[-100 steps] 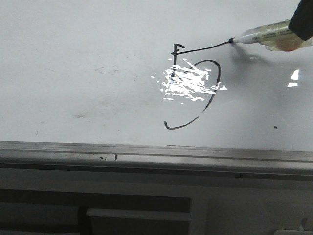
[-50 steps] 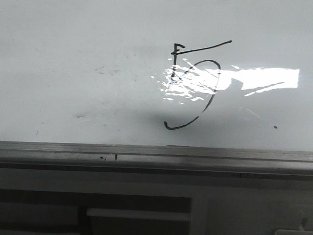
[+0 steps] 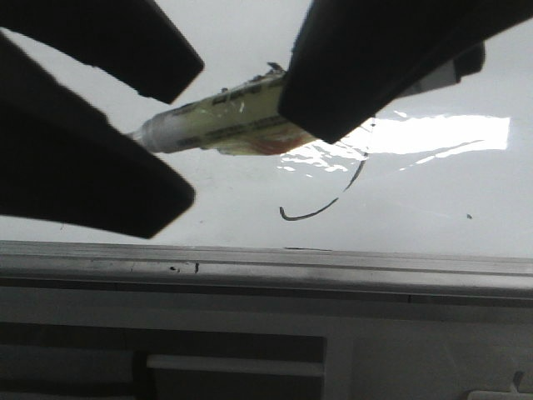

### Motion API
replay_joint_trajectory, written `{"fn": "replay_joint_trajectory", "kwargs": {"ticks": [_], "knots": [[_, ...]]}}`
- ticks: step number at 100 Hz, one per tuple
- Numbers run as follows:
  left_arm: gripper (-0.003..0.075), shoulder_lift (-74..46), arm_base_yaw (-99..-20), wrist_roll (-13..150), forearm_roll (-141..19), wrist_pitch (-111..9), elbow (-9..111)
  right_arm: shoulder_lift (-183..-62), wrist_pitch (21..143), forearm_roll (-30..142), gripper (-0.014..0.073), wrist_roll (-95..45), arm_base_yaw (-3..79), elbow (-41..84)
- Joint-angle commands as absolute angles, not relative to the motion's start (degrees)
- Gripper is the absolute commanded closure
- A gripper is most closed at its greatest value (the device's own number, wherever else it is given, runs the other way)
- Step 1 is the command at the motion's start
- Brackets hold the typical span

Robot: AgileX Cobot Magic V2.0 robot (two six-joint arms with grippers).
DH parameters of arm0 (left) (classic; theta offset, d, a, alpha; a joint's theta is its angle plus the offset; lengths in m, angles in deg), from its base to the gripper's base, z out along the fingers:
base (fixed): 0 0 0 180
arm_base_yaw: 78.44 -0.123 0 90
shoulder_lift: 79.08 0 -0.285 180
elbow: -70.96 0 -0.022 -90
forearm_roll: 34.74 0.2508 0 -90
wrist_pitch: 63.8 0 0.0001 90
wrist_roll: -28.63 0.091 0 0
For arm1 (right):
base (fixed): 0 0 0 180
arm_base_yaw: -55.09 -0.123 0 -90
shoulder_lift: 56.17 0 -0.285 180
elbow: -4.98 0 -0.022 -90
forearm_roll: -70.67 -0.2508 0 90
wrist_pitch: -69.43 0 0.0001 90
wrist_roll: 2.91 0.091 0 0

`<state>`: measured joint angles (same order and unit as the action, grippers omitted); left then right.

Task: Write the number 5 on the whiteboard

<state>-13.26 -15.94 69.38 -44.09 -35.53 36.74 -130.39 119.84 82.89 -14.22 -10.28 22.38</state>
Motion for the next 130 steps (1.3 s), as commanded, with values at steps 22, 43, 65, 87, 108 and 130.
{"fn": "replay_joint_trajectory", "kwargs": {"ticks": [22,43,65,87,108,130], "knots": [[0.0617,-12.7,-15.5,69.4,-44.3,-42.5,38.9,-129.5,119.0,80.5,0.0638,-15.1,-10.6,20.6],[0.0741,-12.7,-15.5,69.4,-44.5,-40.9,38.9,-129.5,117.3,79.8,0.0638,-15.1,-10.7,20.6],[0.0741,-12.7,-15.5,69.3,-44.5,-37.1,38.9,-129.5,116.2,79.3,0.0638,-15.1,-11.6,20.1],[0.0741,-12.7,-15.5,69.3,-45.0,-37.1,38.9,-129.5,117.0,79.3,0.0638,-15.1,-11.6,20.0],[0.0741,-14.3,-15.5,69.3,-45.2,-37.6,38.9,-129.5,117.7,79.3,0.0638,-15.1,-11.6,20.0],[0.0741,-17.9,-15.5,69.1,-45.0,-38.5,38.9,-129.5,117.5,79.3,0.0638,-15.1,-11.6,20.0]]}}
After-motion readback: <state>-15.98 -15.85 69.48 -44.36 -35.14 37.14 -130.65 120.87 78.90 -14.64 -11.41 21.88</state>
